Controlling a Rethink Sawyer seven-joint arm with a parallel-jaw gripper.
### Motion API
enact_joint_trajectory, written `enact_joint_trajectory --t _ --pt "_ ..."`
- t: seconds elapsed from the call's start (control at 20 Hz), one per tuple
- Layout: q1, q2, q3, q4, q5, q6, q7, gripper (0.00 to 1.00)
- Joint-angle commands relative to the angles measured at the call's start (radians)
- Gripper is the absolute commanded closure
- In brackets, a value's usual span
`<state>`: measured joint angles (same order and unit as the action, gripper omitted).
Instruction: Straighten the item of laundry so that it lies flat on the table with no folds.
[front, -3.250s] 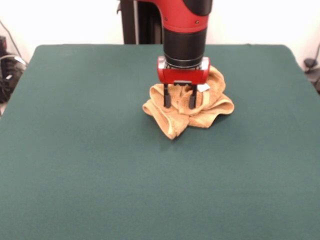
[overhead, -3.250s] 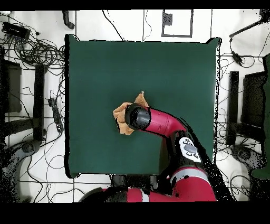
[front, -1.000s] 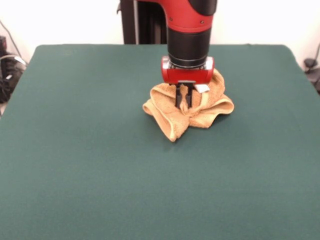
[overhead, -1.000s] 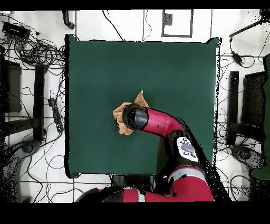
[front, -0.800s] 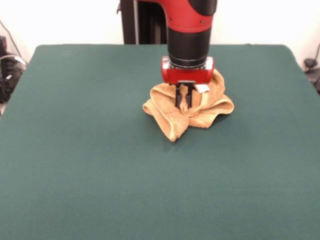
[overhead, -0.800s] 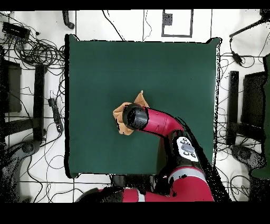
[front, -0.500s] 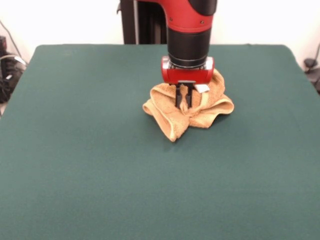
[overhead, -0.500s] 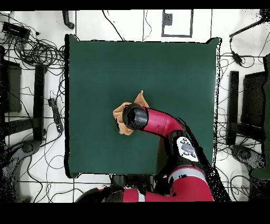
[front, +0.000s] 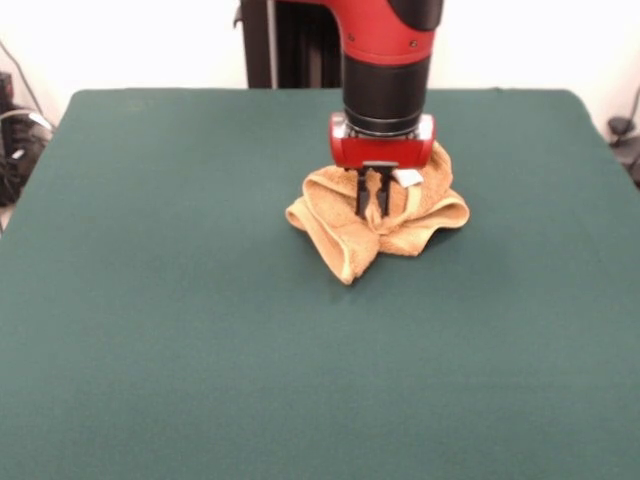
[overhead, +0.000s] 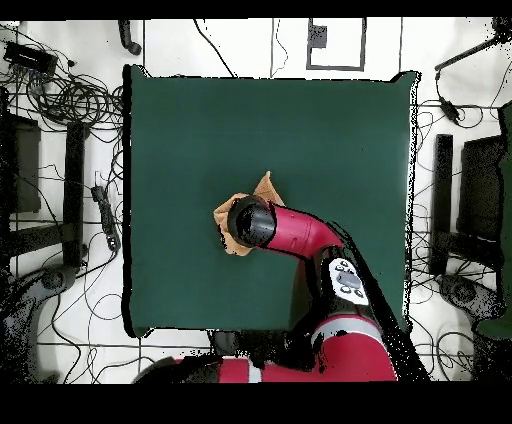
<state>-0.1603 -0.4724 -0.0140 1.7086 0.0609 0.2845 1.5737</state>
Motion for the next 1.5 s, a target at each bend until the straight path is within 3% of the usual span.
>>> enact_joint_trajectory --t 0.05,0.4,1.05,1.5 --pt "0.085 0.097 -0.006 0.036 -0.037 -0.128 0.199 1.00" --pt "0.089 0.087 -0.016 0.061 -0.008 -0.168 0.212 1.00" --pt "0.081 0.074 -0.011 0.067 0.005 -0.132 0.201 1.00" --pt "0.122 0.063 -0.040 0.072 0.028 -0.126 0.236 1.00"
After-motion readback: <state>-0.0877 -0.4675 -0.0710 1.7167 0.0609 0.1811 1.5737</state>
